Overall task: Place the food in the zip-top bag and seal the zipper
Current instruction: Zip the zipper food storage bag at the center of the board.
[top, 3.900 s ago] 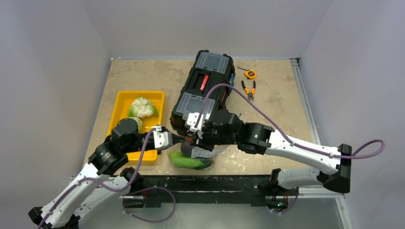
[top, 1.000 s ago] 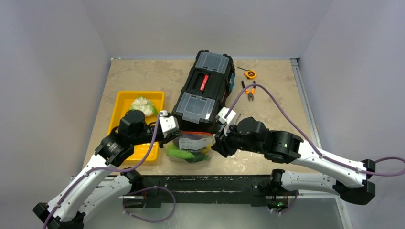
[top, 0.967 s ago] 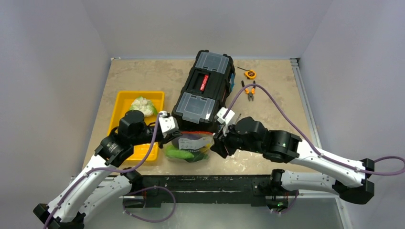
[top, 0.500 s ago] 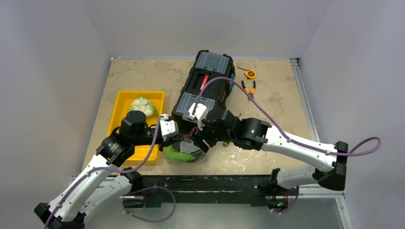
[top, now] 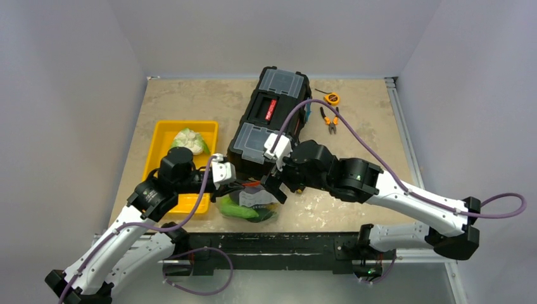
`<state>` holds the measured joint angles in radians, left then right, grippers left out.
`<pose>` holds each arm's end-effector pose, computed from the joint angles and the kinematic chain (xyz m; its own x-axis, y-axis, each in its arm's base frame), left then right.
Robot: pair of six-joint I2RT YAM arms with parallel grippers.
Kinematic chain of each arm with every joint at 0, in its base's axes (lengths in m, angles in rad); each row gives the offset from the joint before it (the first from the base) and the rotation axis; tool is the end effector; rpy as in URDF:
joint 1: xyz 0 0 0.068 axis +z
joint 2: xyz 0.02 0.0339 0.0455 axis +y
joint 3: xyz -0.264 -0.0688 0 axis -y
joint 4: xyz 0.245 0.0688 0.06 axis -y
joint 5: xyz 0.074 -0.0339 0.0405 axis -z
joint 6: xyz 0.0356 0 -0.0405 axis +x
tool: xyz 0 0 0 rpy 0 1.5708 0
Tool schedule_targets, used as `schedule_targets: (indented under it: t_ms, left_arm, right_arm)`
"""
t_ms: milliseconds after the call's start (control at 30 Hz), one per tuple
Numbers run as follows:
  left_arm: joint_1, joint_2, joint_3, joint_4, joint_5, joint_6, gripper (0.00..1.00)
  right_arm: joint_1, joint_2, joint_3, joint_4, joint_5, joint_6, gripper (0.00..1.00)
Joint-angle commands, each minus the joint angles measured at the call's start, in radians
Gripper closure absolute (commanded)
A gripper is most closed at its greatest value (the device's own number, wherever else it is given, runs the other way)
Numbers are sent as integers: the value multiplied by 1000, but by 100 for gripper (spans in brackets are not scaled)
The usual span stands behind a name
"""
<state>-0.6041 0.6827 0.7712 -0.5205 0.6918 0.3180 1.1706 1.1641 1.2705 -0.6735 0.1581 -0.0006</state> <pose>0.1073 -0.1016 0.3190 -0.0415 0.3212 -0.9461 0.9761 0.2151 0.0302 0.1006 0.2233 0.3830 -0.2088 -0.4950 -0.8434 -0.8579 0.5067 -0.0851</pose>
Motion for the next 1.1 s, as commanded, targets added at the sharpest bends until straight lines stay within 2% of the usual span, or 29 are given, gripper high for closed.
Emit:
schedule_targets:
  t_ms: [0, 133, 267, 333, 433, 500, 567, 700, 800, 833, 867, 967, 1033, 1067]
  left_arm:
    - [1, -1, 17, 27, 56, 25, 100]
    - [3, -4, 18, 26, 59, 26, 100]
    - [2, -8, 15, 26, 59, 27, 100]
    - [2, -9, 17, 24, 58, 30, 100]
    - [2, -13, 15, 24, 55, 33, 100]
    - [2, -14, 15, 23, 56, 32, 100]
    - [2, -15, 18, 21, 57, 32, 100]
    - [2, -19, 17, 22, 52, 33, 100]
    - [1, -22, 17, 19, 24, 32, 100]
    - [2, -28, 18, 19, 0, 30, 100]
    - [1, -33, 19, 19, -30, 27, 96]
    - [1, -74, -1, 44, -120, 10, 61]
    - [2, -124, -19, 71, -160, 5, 46]
    - [1, -148, -27, 90, -178, 0, 42]
  right_arm:
    - [-20, 5, 48, 9, -31, -40, 5]
    - [-36, 38, 60, 53, -209, -73, 6]
    - [-50, 113, 82, 88, -381, -62, 17]
    - [-64, 142, 76, 110, -444, -50, 26]
    - [-95, 169, 60, 137, -512, -29, 46]
    - [-116, 175, 45, 147, -548, -24, 56]
    - [-124, 170, 26, 160, -544, -19, 64]
    - [-132, 169, 10, 183, -558, -6, 88]
    - [-132, 169, -3, 183, -558, -32, 100]
    - [-132, 166, -12, 187, -553, -36, 100]
    - [-132, 160, -20, 192, -543, -36, 100]
    - [-132, 132, -27, 183, -525, -25, 100]
    - [-132, 90, -33, 174, -502, -8, 100]
    - [-132, 65, -38, 175, -496, -6, 100]
